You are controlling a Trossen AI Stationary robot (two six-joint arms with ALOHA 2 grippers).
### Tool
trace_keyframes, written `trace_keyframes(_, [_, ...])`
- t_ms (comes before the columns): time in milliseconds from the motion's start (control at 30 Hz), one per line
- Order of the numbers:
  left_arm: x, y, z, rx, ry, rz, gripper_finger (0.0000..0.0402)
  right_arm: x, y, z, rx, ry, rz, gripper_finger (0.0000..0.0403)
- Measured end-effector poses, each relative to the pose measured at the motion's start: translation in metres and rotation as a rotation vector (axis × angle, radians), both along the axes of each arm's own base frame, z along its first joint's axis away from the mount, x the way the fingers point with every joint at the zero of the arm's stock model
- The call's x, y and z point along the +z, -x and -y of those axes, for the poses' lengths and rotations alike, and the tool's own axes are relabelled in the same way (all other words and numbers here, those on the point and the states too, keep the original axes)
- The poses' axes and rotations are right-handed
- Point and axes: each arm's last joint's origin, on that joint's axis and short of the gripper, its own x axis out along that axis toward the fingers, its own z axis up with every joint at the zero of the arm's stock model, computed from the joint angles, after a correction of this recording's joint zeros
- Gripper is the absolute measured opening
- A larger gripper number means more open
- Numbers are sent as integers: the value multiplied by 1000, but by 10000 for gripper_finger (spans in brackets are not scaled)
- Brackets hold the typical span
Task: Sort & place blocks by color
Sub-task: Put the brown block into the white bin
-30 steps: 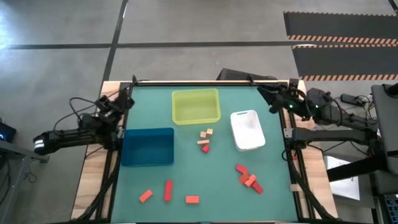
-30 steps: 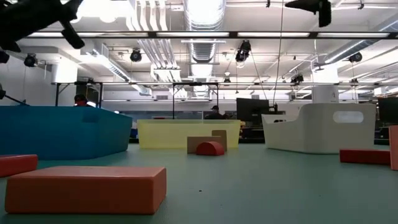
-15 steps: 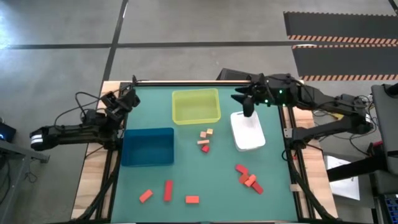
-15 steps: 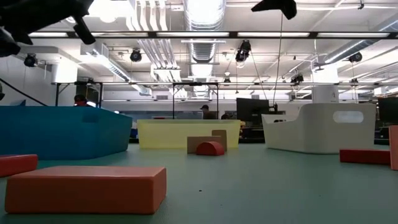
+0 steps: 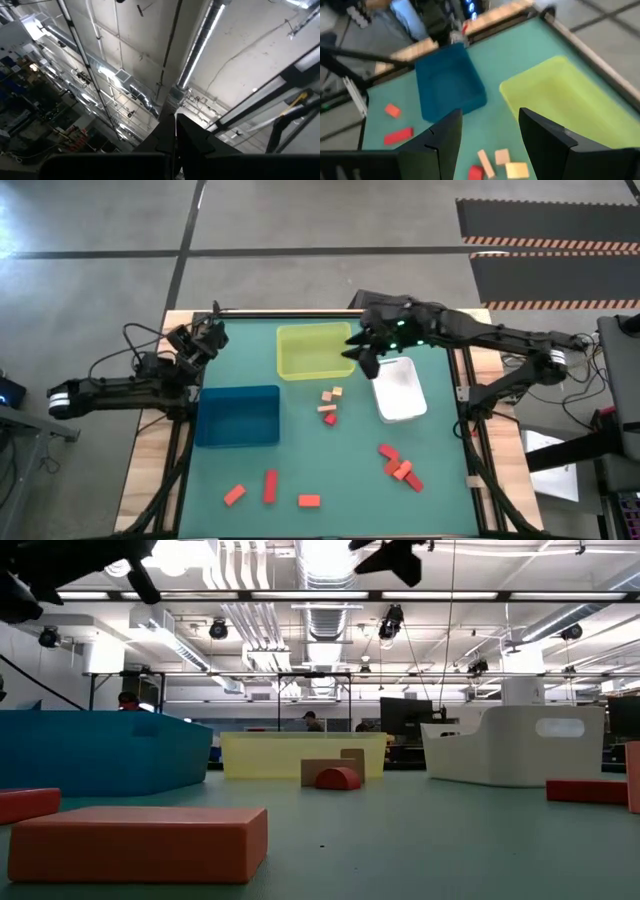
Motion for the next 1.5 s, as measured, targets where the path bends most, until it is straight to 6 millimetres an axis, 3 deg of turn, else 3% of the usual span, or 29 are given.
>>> trace_keyframes(300, [26,-6,3,-68,-133,-47,0,-9,-43,-15,38,-48,-35,187])
trace_keyframes(533, [48,-28,2,-242,-97,-395,0,-26,-65,-30,61,-86,-213,187])
trace_keyframes(633, [56,-30,2,-274,-103,-487,0,-41,-73,-39,93,-84,-347,187])
trace_keyframes(767, [66,-28,3,-270,-126,-462,0,-62,-82,-49,139,-64,-468,187])
trace_keyframes(1067, [67,-27,4,-273,-122,-455,0,-117,-110,-70,287,118,-615,187])
trace_keyframes(1500, [66,-27,3,-273,-121,-458,0,-183,-135,-70,296,142,-751,150])
